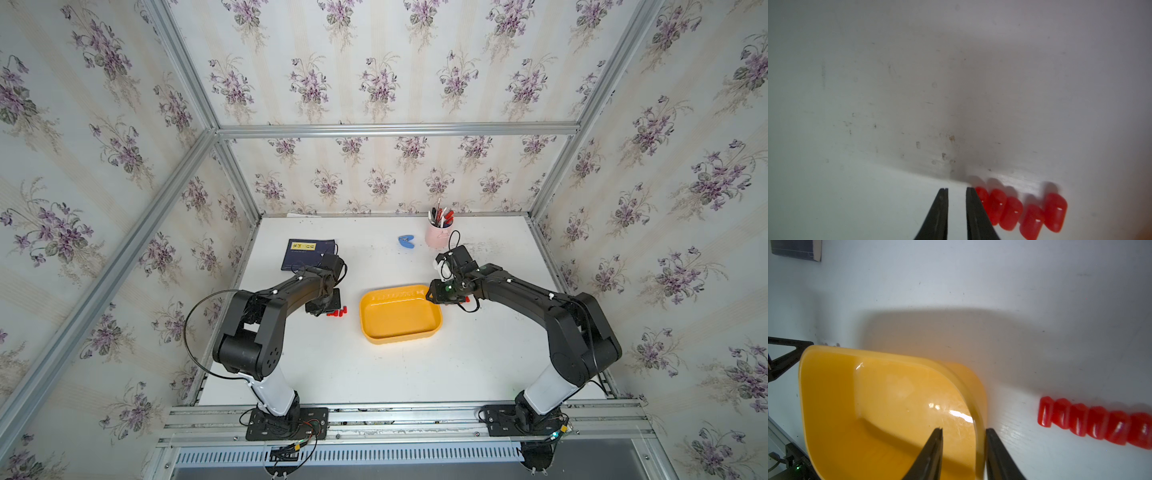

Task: Take the screw protection sleeves out of the storage box
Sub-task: Adjust the screw protection sleeve at the center of the board, then reset both arms

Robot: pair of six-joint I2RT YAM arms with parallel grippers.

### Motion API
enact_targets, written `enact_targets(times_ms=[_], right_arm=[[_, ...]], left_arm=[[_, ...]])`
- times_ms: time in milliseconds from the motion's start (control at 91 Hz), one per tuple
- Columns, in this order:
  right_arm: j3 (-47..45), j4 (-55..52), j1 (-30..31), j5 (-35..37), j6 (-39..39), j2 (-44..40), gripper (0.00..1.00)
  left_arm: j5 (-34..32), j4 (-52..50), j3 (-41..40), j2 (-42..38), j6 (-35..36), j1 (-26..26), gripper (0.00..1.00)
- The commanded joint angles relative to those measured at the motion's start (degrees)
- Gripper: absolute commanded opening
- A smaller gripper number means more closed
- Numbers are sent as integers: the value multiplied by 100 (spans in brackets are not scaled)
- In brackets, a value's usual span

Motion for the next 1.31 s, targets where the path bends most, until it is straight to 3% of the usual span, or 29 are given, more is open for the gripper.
enact_targets(times_ms=[0,209,253,286,308,385,462,583,692,747,868,945,1000,1044,1099,1143,1297], right_arm=[[11,153,5,-131,12,-122,45],[118,284,5,55,-95,-555,59],[100,385,5,191,-148,-727,71],[60,497,5,305,-207,-883,94],[12,619,5,413,-233,-1001,99],[-115,925,-8,935,-393,-1390,100],[-214,1193,-21,1836,-699,-1780,100],[-1059,2538,-239,3096,-1166,-2610,100],[-2028,3933,-935,3048,-1294,-3086,100],[-2489,4566,-1348,2880,-1325,-3098,100],[-3025,5199,-1807,3718,-1539,-2724,100],[-3752,6135,-1912,3322,-2090,-2835,100],[-4499,7365,-1962,3092,-2234,-2940,100],[-4859,8149,-2063,3066,-2193,-2773,100],[-4859,8290,-2173,3406,-1967,-2366,100],[-4895,8490,-2238,3266,-1902,-2075,100],[-5162,10375,-2245,3215,-1804,-726,100]], left_arm=[[-197,-170,0,-271,-30,-2,29],[-430,-431,165,-1209,1,20,49],[-422,-365,172,-1507,86,27,54],[-458,-320,172,-1791,125,34,60],[-475,-278,173,-1969,161,48,64],[-494,-64,191,-2508,313,107,90],[-559,57,340,-2886,604,169,99],[-770,553,392,-3179,1081,303,100],[-638,1270,89,-3369,1247,718,100],[-532,2125,-453,-3572,1453,918,100],[-560,4474,-2157,-4042,1956,1281,100],[-437,5355,-2932,-4155,2174,1482,100],[-201,5718,-3174,-4010,2309,1527,100],[-43,5752,-3179,-3743,2479,1532,100],[-144,5822,-3149,-3326,2360,1539,100],[-44,5972,-3200,-3050,2428,1537,100],[171,7323,-3664,-2244,2537,1509,100]])
